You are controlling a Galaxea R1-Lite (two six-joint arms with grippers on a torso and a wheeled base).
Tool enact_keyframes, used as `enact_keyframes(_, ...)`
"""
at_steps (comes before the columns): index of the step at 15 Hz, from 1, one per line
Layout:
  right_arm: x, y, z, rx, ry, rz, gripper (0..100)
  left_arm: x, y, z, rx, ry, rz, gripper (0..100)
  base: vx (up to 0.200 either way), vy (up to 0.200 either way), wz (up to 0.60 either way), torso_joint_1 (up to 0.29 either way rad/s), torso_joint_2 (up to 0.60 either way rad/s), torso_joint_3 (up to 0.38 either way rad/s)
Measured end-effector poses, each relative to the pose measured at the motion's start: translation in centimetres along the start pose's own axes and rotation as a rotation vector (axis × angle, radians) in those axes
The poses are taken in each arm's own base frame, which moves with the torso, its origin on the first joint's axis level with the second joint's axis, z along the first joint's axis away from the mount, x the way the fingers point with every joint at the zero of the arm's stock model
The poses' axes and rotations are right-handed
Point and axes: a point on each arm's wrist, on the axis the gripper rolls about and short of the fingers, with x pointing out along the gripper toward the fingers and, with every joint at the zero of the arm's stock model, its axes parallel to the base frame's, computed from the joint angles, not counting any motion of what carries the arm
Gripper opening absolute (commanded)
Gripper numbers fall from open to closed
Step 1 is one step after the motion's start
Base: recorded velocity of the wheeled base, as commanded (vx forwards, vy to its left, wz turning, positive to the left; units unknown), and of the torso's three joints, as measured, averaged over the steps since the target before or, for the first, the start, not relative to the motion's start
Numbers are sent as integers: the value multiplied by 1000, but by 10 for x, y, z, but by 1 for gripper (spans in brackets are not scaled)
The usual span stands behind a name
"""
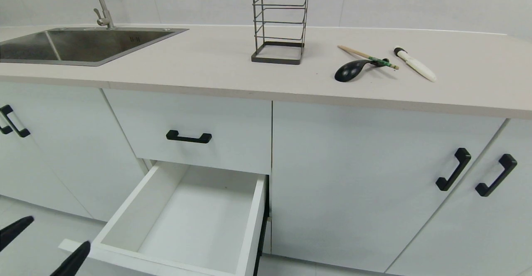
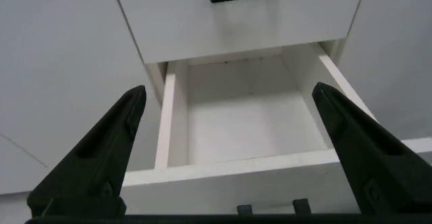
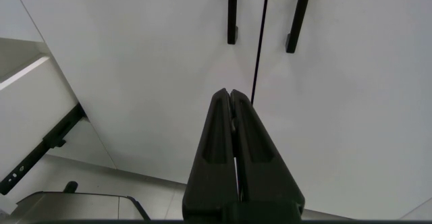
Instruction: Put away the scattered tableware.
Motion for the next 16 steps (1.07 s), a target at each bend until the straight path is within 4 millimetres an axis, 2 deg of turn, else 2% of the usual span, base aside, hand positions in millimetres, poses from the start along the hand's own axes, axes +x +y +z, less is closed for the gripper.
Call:
enact_keyframes(3,0,0,0,0,0,0,0,-34,-9,-24,23,-22,36,100,0,0,0,0,0,0)
enact_keyframes(5,0,0,0,0,0,0,0,-45,-13,-37,22,-16,65,100,0,0,0,0,0,0)
enact_keyframes(6,0,0,0,0,0,0,0,-48,-15,-45,3,21,68,100,0,0,0,0,0,0)
enact_keyframes(10,0,0,0,1,0,0,0,-54,-14,-50,-63,-16,206,100,0,0,0,0,0,0)
enact_keyframes(16,0,0,0,0,0,0,0,-54,-14,-51,-117,-23,218,100,0,0,0,0,0,0)
